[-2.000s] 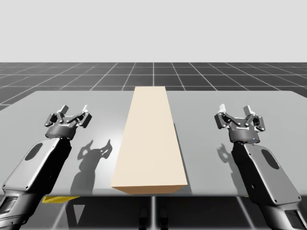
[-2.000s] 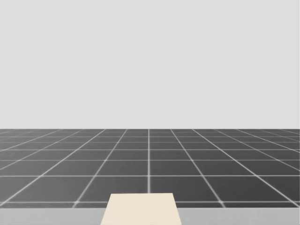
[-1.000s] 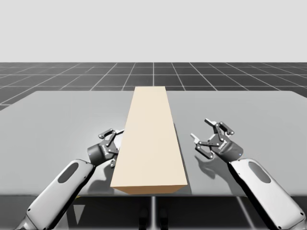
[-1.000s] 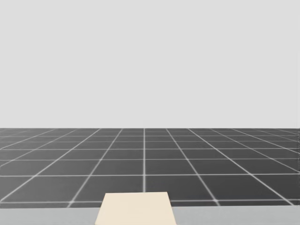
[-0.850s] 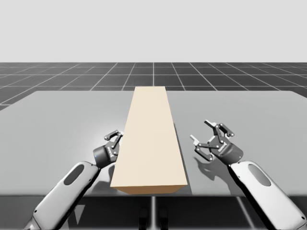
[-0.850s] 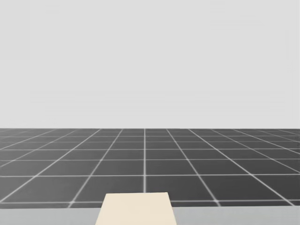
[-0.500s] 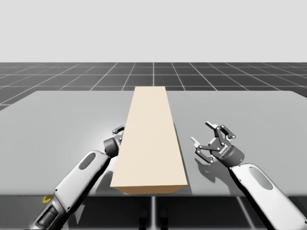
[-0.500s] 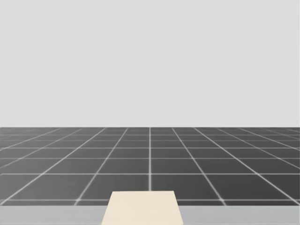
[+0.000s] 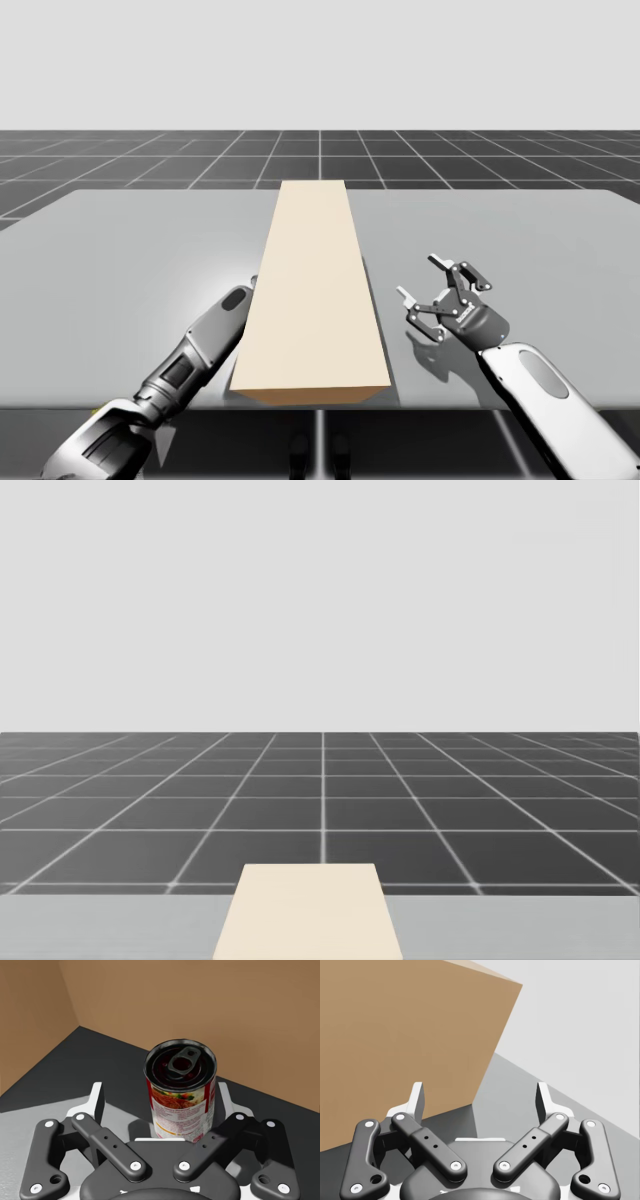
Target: Retrieve the object from inside the box.
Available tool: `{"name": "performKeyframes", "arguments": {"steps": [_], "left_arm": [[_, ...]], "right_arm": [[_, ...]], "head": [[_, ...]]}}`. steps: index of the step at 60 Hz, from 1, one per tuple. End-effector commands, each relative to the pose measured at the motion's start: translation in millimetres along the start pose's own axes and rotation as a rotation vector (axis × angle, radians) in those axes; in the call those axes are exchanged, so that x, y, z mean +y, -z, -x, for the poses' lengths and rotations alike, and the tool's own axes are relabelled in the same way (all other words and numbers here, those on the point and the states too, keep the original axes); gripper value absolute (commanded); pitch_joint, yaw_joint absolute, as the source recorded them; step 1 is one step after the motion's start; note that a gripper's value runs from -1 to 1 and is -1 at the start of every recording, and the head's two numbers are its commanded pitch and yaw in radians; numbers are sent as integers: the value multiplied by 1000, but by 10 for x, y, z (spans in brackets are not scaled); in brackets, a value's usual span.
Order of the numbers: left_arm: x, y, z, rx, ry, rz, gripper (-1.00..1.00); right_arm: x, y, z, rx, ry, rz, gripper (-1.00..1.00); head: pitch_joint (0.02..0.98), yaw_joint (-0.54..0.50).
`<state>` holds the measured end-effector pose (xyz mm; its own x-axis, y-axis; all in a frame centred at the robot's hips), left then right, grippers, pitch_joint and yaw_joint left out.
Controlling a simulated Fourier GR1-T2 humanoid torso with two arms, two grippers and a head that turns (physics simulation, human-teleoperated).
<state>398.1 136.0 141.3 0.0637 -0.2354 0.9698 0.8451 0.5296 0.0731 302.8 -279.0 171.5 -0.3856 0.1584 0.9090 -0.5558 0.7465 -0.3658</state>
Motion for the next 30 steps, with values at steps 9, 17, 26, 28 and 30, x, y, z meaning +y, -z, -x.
{"name": "performKeyframes", "arguments": {"steps": [9, 17, 26, 28, 30], "left_arm": [[-36, 276, 102, 30, -34, 30, -1000], [-49, 279, 121, 20, -46, 41, 1000], [10, 174, 50, 9, -51, 27, 1000], [35, 108, 26, 5, -43, 15, 1000], [58, 47, 9, 3, -41, 1, 1000]], "right_arm": [[11, -1, -2, 2, -9, 4, -1000], [14, -2, -3, 2, -10, 5, -1000], [7, -3, -4, 1, -10, 7, -1000], [7, -5, -4, 2, -10, 6, -1000], [7, -5, -4, 2, -9, 5, -1000]], "head": [[127, 8], [128, 9], [125, 9], [123, 10], [122, 10]]}}
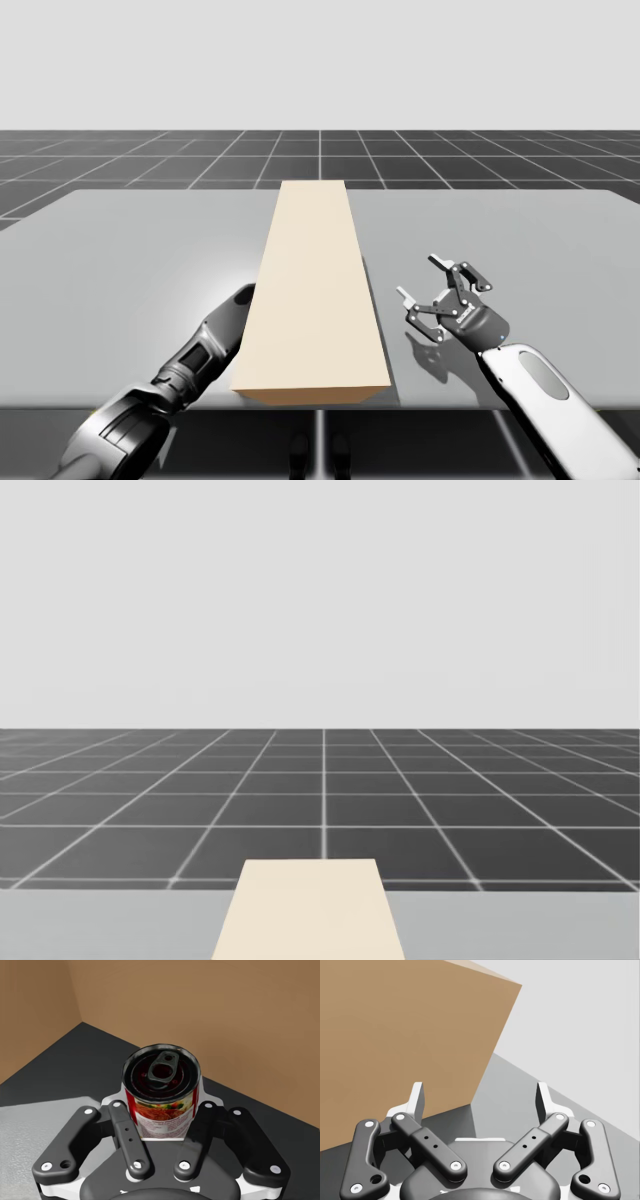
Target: Retrieve the object from inside the box.
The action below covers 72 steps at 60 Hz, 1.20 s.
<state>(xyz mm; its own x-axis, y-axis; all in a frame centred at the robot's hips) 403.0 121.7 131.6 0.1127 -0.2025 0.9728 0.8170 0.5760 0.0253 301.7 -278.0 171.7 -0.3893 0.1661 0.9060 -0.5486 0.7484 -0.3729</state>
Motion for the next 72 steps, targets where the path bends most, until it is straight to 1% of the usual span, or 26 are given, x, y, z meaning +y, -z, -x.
{"name": "performKeyframes", "arguments": {"steps": [1, 3, 4, 6, 12, 15, 18, 19, 27, 30, 33, 35, 37, 40, 46, 47, 51, 58, 59, 61, 62, 64, 67, 72], "left_arm": [[126, -177, -70, 3, 11, 26, 1000], [139, -224, -78, 3, 20, 17, 1000], [163, -299, -88, -1, 26, 3, 1000], [186, -375, -95, -5, 21, -5, 1000], [268, -643, -108, -13, 40, -47, 1000], [310, -811, -130, -30, 34, -72, 1000], [340, -949, -150, -43, 39, -89, 1000], [353, -1002, -159, -47, 47, -100, 1000], [410, -1319, -237, -65, 59, -143, 1000], [428, -1459, -282, -76, 71, -168, 1000], [429, -1528, -317, -80, 78, -176, 1000], [428, -1590, -357, -83, 90, -185, 1000], [420, -1640, -408, -86, 99, -187, 1000], [413, -1700, -507, -90, 127, -196, 1000], [421, -1768, -694, -103, 155, -203, 1000], [430, -1785, -759, -106, 167, -204, 1000], [466, -1817, -913, -111, 194, -213, 1000], [536, -1893, -1165, -136, 226, -224, 1000], [556, -1912, -1233, -144, 233, -227, 1000], [568, -1922, -1277, -147, 239, -230, 1000], [595, -1941, -1348, -151, 250, -236, 1000], [625, -1956, -1422, -161, 251, -241, 1000], [688, -1977, -1546, -172, 261, -254, 1000], [853, -1987, -1771, -207, 250, -280, 1000]], "right_arm": [[-4, -3, 4, 1, 1, -1, -1000], [-2, -3, 5, 1, 1, -3, -1000], [1, -2, 6, 2, 0, -4, -1000], [3, -2, 7, 2, 1, -5, -1000], [0, 0, 11, 3, 2, -3, -1000], [-4, -2, 9, 2, 6, -2, -1000], [-3, -2, 12, 3, 6, -4, -1000], [-1, -2, 12, 4, 6, -5, -1000], [-4, -9, 13, 4, 11, -5, -1000], [1, -7, 11, 2, 14, -7, -1000], [12, -5, 11, 2, 15, -10, -1000], [17, -4, 11, 2, 15, -12, -1000], [18, -5, 11, 1, 18, -14, -1000], [17, -7, 8, 0, 20, -13, -1000], [12, -12, 3, -3, 26, -15, -1000], [11, -12, 3, -3, 26, -16, -1000], [11, -14, 3, -3, 28, -16, -1000], [11, -17, -2, -6, 25, -15, -1000], [11, -18, -3, -6, 24, -13, -1000], [12, -19, -4, -7, 23, -12, -1000], [12, -18, -5, -7, 22, -12, -1000], [13, -19, -5, -8, 22, -13, -1000], [12, -19, -7, -8, 23, -13, -1000], [5, -21, -12, -1, 33, -25, -1000]], "head": [[121, 11], [120, 12], [118, 13], [117, 14], [112, 16], [111, 17], [110, 17], [110, 17], [106, 19], [104, 18], [102, 17], [101, 16], [99, 15], [97, 15], [96, 15], [95, 15], [93, 15], [90, 11], [90, 9], [90, 8], [90, 7], [90, 7], [90, 7], [87, 6]]}}
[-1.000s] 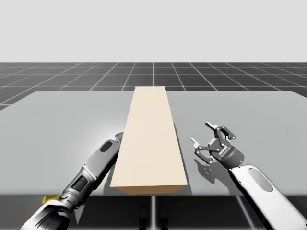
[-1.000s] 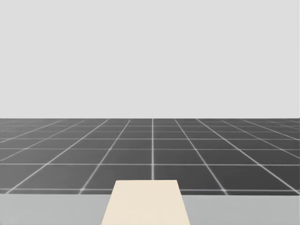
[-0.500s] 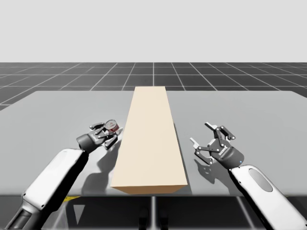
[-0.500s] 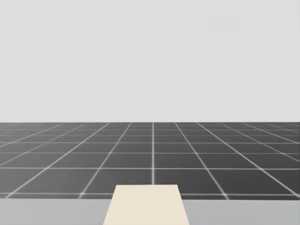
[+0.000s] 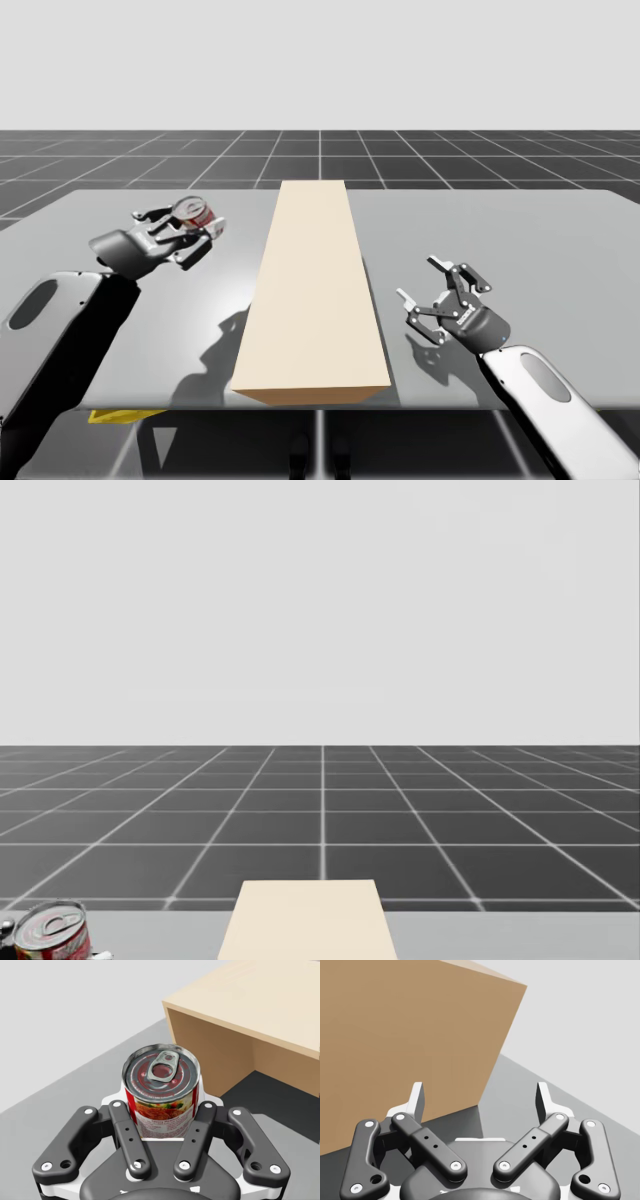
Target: Retrieve the object from inside the box.
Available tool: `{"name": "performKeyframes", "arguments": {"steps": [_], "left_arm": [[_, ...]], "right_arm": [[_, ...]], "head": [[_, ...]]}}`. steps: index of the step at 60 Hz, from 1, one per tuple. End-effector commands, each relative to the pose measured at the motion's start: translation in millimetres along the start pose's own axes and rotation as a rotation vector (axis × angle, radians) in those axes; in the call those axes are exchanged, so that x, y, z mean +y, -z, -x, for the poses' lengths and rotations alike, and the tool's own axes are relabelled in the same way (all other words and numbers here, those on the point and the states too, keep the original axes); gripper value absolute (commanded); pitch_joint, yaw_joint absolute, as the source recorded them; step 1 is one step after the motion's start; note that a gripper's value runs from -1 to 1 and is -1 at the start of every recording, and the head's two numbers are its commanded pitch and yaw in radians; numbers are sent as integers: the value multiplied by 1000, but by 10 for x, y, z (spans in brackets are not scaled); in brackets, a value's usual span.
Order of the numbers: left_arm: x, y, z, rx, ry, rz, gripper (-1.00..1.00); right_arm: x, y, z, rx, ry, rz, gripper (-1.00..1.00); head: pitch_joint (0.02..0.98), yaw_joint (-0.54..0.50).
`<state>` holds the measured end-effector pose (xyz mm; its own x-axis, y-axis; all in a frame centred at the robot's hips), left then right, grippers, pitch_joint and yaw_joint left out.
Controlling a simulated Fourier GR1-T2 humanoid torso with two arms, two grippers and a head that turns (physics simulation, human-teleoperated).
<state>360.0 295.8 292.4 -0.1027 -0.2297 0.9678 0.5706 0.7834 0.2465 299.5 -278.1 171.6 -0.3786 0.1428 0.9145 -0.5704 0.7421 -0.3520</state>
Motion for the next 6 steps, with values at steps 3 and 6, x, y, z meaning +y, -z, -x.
{"name": "performKeyframes", "arguments": {"steps": [3, 6], "left_arm": [[300, 190, -658, -107, 56, 56, 1000], [341, 213, -746, -118, 61, 44, 1000]], "right_arm": [[-15, -11, -15, 19, 2, -18, -1000], [-29, -15, -25, 28, 5, -26, -1000]], "head": [[83, 5], [83, 4]]}}
